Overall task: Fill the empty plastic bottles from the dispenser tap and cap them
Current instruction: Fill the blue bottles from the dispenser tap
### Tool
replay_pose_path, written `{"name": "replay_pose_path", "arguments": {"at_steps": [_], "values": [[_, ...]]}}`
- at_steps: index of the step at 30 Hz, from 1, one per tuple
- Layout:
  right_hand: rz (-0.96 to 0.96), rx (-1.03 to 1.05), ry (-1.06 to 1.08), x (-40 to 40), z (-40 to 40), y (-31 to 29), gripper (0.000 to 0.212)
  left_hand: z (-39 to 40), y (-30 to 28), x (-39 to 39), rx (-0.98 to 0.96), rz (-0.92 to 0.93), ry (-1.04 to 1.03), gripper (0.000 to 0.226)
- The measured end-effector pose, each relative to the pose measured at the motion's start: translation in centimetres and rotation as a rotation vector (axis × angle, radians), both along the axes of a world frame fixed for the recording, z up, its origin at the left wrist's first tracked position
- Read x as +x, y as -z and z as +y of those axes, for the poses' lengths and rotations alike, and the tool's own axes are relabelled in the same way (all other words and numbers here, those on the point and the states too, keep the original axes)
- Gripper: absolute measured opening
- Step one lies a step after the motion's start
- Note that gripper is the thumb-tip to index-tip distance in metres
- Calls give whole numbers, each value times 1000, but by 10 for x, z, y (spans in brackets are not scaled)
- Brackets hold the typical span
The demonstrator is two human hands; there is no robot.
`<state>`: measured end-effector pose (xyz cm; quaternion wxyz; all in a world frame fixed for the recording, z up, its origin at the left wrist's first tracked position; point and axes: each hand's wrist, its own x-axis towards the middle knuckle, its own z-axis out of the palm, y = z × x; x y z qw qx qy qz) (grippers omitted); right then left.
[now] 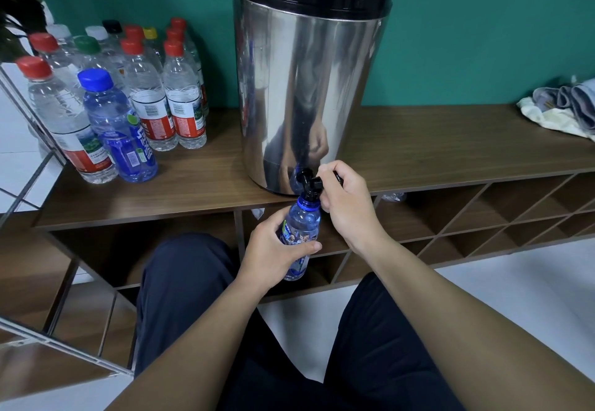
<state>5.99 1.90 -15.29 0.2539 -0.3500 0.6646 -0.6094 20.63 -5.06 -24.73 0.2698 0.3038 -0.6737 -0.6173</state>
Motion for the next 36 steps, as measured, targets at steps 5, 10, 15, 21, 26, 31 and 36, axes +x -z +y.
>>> {"name": "replay_pose_path", "arguments": {"at_steps": [5,10,15,21,26,31,36], "values": [[57,40,-3,-2,0,-4,28,1,-2,1,-6,-20,-5,75],[99,51,4,-2,1,-8,26,2,-4,2,-4,-15,-9,73],[123,51,1,-2,1,-10,25,3,-6,1,-3,-18,-9,76],[170,44,-9,-8,0,-10,26,3,-5,1,1,-25,-9,78],[289,47,25,-9,-1,-11,28,4,-5,1,1,-23,-7,76],[559,15,65,-2,2,-25,19,5,-8,1,-2,-16,-15,77],[802,72,6,5,5,-31,5,5,-7,0,7,-18,-17,74]]}}
